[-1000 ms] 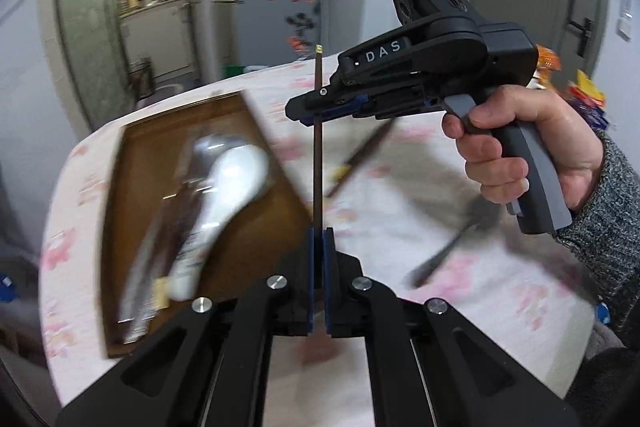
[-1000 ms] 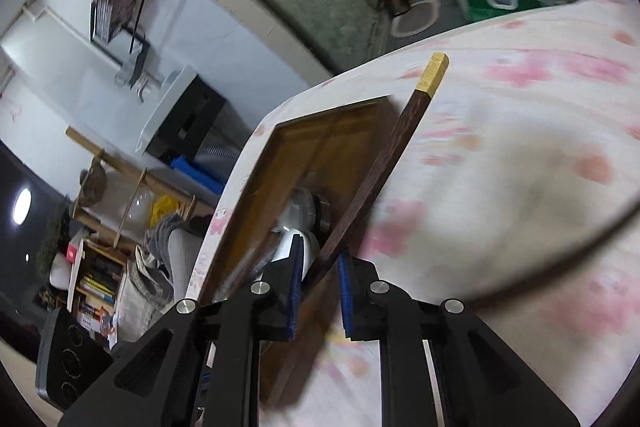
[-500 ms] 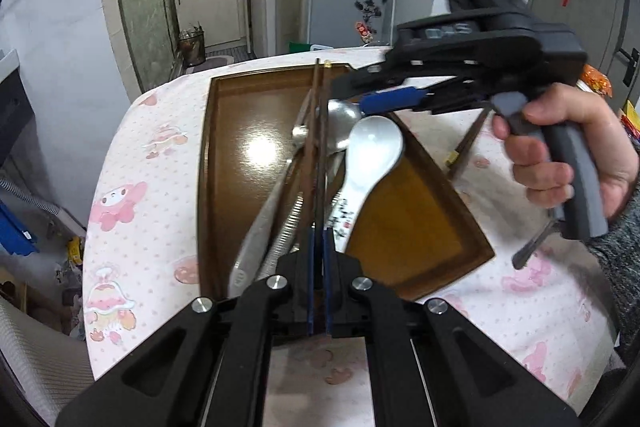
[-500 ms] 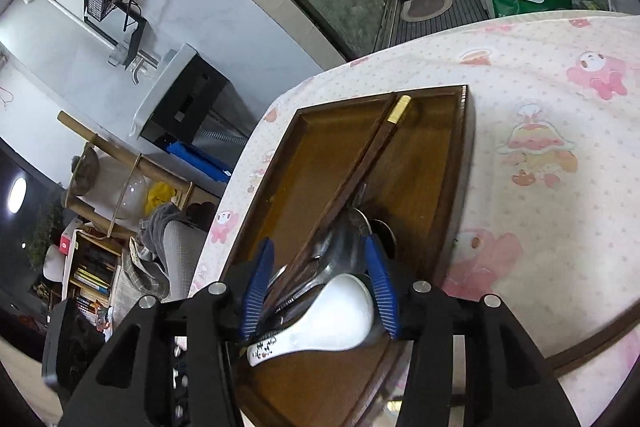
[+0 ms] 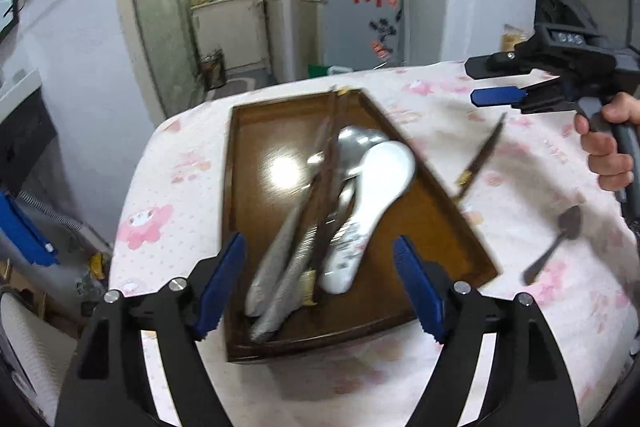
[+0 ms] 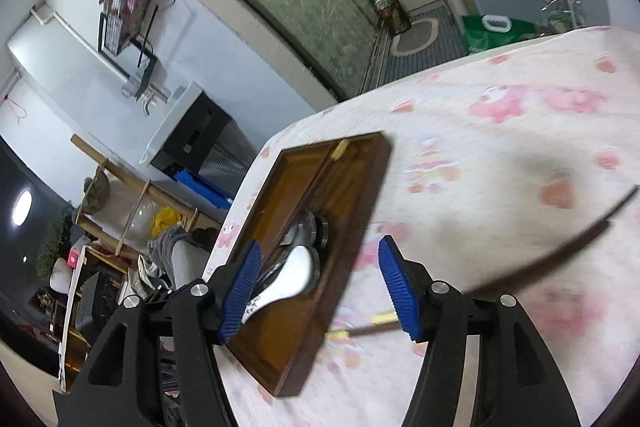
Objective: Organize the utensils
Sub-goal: 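Return the left gripper to the chopsticks and grasp a third chopstick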
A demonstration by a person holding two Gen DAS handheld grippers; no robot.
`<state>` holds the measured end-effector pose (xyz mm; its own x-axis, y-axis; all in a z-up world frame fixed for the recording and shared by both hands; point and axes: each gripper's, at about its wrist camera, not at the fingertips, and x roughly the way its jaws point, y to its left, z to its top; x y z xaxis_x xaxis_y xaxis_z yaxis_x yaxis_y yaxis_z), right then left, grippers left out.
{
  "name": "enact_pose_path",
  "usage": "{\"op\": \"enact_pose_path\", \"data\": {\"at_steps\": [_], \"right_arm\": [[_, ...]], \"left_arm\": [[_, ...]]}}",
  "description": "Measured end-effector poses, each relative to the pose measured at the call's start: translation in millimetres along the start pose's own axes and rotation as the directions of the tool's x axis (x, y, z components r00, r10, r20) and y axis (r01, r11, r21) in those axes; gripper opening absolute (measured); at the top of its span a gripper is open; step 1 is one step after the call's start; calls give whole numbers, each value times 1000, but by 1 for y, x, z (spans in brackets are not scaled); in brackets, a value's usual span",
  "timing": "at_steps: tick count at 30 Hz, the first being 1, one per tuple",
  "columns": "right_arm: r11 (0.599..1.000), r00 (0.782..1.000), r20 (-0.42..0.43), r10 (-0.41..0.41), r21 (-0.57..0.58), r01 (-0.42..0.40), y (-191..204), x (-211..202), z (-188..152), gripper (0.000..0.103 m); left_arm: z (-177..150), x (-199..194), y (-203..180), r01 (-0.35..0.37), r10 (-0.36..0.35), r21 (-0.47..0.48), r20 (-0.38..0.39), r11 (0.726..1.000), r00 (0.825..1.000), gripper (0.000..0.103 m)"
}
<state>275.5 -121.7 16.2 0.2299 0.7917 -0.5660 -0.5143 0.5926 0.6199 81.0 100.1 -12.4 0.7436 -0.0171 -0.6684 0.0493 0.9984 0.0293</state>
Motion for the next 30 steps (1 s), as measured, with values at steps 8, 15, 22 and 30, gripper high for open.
{"op": "enact_pose_path", "data": {"at_steps": [8, 15, 22, 30], "right_arm": [[999, 999, 27, -19, 30, 18, -40, -36, -10, 63], [998, 999, 38, -22, 62, 19, -73, -49, -10, 63], [997, 999, 31, -5, 77, 2, -94, -50, -12, 63], [994, 999, 37, 9, 108, -13, -108, -51, -14, 63]], "left_arm": [[23, 10, -77, 247, -244, 151, -40, 957, 969, 80], [34, 57, -113, 298, -271, 192, -156, 935, 950, 57], [39, 90, -110, 261, -224, 165, -213, 951, 951, 57], [44, 102, -117, 281, -228, 184, -265, 942, 937, 66]]}}
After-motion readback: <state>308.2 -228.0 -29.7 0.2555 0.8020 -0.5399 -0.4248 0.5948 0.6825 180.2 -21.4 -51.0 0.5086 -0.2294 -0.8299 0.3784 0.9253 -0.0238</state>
